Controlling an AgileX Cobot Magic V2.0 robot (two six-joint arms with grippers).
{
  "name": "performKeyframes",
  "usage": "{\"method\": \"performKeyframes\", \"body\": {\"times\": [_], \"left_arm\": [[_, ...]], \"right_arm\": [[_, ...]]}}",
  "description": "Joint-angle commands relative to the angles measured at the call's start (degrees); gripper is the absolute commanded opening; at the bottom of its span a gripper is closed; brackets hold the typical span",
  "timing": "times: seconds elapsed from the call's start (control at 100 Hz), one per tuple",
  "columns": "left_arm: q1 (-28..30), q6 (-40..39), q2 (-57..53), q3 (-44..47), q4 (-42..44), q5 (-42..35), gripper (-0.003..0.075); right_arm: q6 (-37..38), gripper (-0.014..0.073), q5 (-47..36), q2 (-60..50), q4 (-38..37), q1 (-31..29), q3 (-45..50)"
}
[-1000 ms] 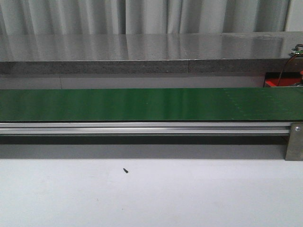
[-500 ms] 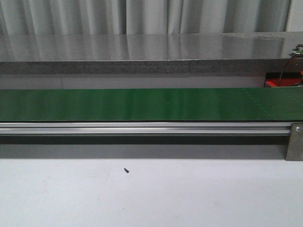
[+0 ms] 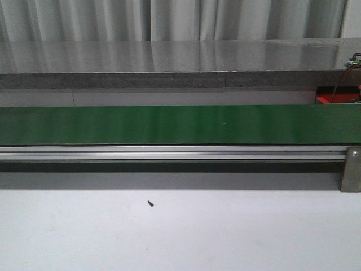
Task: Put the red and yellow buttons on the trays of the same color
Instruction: 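Carry the red button to the belt start and open the left gripper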
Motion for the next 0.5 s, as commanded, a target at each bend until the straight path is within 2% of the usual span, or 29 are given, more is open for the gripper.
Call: {"method": "performKeyframes", "body": {"times": [0.0, 0.25, 0.49], "left_arm": [[-1.46, 0.29, -6.99, 3.37, -0.53, -5.44, 0.0043], [-3.44, 0.29, -16.17, 20.12, -0.92, -15.22, 0.0043], [-3.65, 0.29, -17.48, 30.75, -3.69, -23.82, 0.0043]], "right_arm": [[-0.31, -0.0068, -2.79, -0.66, 1.23, 0.02, -1.5], [-0.31, -0.0068, -2.79, -0.66, 1.23, 0.02, -1.5], [-0.31, -0.0068, -2.79, -0.66, 1.23, 0.02, -1.5]]}}
